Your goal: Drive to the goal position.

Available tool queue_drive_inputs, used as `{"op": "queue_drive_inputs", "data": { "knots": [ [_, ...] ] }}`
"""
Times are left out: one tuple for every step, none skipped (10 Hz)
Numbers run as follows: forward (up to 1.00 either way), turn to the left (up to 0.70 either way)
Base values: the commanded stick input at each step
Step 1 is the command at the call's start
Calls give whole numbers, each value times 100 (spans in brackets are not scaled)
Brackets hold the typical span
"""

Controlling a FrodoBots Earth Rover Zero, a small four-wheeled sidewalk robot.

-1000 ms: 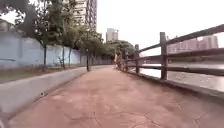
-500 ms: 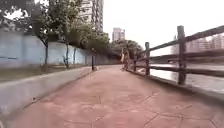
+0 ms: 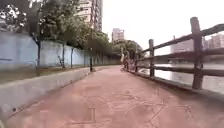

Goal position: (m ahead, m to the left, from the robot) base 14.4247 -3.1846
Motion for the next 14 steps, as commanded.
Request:
{"op": "queue_drive_inputs", "data": {
  "knots": [
    [100,0],
    [100,0],
    [100,0],
    [100,0],
    [100,0],
    [100,0],
    [100,0],
    [100,0],
    [100,0],
    [100,0],
    [100,0],
    [100,0],
    [100,0],
    [100,0]
  ]
}}
